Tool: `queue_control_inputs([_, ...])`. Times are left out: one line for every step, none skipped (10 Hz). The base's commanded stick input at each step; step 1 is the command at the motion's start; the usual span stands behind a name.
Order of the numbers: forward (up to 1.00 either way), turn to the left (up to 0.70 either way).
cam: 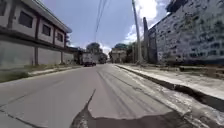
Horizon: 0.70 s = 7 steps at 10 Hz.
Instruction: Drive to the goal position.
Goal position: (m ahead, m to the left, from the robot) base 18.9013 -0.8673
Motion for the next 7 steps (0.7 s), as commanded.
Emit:
queue_control_inputs([1.00,-0.03])
queue_control_inputs([1.00,-0.03])
queue_control_inputs([1.00,-0.03])
queue_control_inputs([1.00,-0.03])
queue_control_inputs([1.00,-0.03])
queue_control_inputs([1.00,-0.03])
queue_control_inputs([1.00,0.00])
